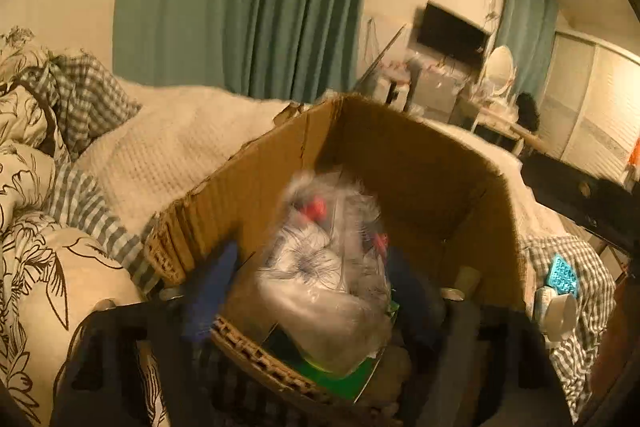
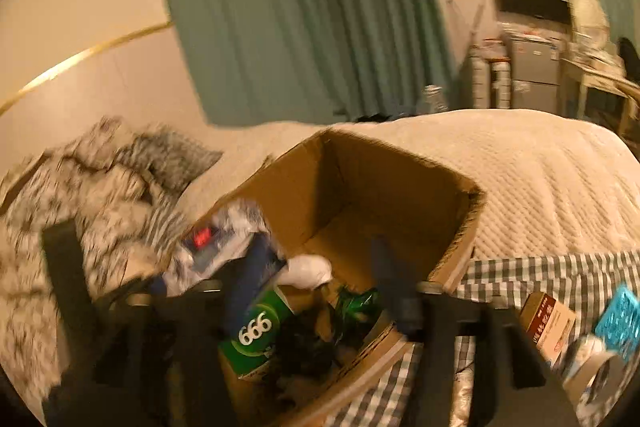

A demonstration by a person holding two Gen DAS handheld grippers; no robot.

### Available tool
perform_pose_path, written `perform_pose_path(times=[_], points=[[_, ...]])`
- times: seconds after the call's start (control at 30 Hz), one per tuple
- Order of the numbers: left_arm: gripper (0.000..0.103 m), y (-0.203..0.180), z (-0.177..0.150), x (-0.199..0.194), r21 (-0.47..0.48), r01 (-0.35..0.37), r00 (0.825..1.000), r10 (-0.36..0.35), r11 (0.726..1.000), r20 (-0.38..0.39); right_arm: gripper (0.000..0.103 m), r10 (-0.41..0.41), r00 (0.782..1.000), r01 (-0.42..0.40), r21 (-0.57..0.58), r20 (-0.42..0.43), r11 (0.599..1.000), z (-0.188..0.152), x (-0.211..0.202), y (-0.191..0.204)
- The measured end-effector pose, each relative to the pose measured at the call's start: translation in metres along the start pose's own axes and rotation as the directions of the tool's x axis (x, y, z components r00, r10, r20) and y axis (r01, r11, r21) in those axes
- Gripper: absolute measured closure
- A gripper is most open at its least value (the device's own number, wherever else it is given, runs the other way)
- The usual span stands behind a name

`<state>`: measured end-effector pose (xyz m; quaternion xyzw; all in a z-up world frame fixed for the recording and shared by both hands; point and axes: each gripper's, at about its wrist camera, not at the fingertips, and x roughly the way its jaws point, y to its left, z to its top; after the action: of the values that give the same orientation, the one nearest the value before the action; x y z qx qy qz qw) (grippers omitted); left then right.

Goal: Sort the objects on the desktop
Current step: 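Carry the floral tissue pack and black cylinder over the cardboard box and release both, then grasp the white lace cloth with the left gripper while the right gripper grasps the tape roll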

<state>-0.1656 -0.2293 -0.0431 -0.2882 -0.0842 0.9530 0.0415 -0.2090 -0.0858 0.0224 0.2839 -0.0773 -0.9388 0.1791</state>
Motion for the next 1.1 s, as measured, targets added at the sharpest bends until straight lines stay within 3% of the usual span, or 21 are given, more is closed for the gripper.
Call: perform_pose_path(times=[0.13, 0.2, 0.23, 0.47, 0.6, 0.67, 0.77, 0.9, 0.97, 1.1], points=[[0.017, -0.004, -0.001, -0.009, 0.035, 0.007, 1.0, -0.007, 0.999, 0.011, 0.04, -0.009, 1.0, 0.006, 0.097, 0.03, 0.995, 0.0, -0.018, -0.013], [0.01, -0.004, 0.002, -0.015, 0.023, -0.011, 1.0, 0.01, 1.0, 0.027, 0.04, -0.031, 0.999, 0.026, 0.111, 0.044, 0.993, -0.003, -0.038, -0.025], [0.006, -0.003, 0.004, -0.02, 0.009, -0.024, 0.999, 0.023, 1.0, 0.039, 0.04, -0.064, 0.997, 0.058, 0.117, 0.045, 0.991, -0.006, -0.05, -0.035], [0.004, -0.015, 0.0, -0.051, -0.158, -0.056, 0.998, 0.06, 0.986, 0.021, 0.04, -0.237, 0.971, 0.229, 0.194, 0.016, 0.954, -0.035, -0.16, -0.122], [0.001, -0.053, -0.013, -0.067, -0.093, -0.096, 0.995, 0.093, 0.991, -0.038, 0.038, -0.296, 0.954, 0.27, 0.272, 0.058, 0.924, -0.042, -0.223, -0.162], [0.0, -0.078, -0.023, -0.074, -0.065, -0.093, 0.993, 0.089, 0.994, -0.073, 0.03, -0.322, 0.944, 0.292, 0.276, 0.07, 0.916, -0.046, -0.247, -0.175], [0.0, -0.117, -0.037, -0.084, -0.067, -0.051, 0.994, 0.044, 0.996, -0.096, 0.028, -0.321, 0.944, 0.291, 0.27, 0.073, 0.918, -0.052, -0.272, -0.191], [0.0, -0.167, -0.061, -0.092, -0.057, -0.004, 0.996, -0.001, 0.998, -0.086, 0.017, -0.336, 0.94, 0.312, 0.249, 0.064, 0.917, -0.069, -0.28, -0.208], [0.0, -0.187, -0.077, -0.087, -0.03, -0.012, 0.997, 0.01, 0.999, -0.071, 0.008, -0.333, 0.942, 0.312, 0.241, 0.05, 0.919, -0.084, -0.276, -0.215], [0.0, -0.219, -0.101, -0.056, 0.085, -0.058, 0.989, 0.069, 0.995, -0.133, 0.008, -0.296, 0.954, 0.296, 0.261, -0.042, 0.919, -0.118, -0.242, -0.237]])
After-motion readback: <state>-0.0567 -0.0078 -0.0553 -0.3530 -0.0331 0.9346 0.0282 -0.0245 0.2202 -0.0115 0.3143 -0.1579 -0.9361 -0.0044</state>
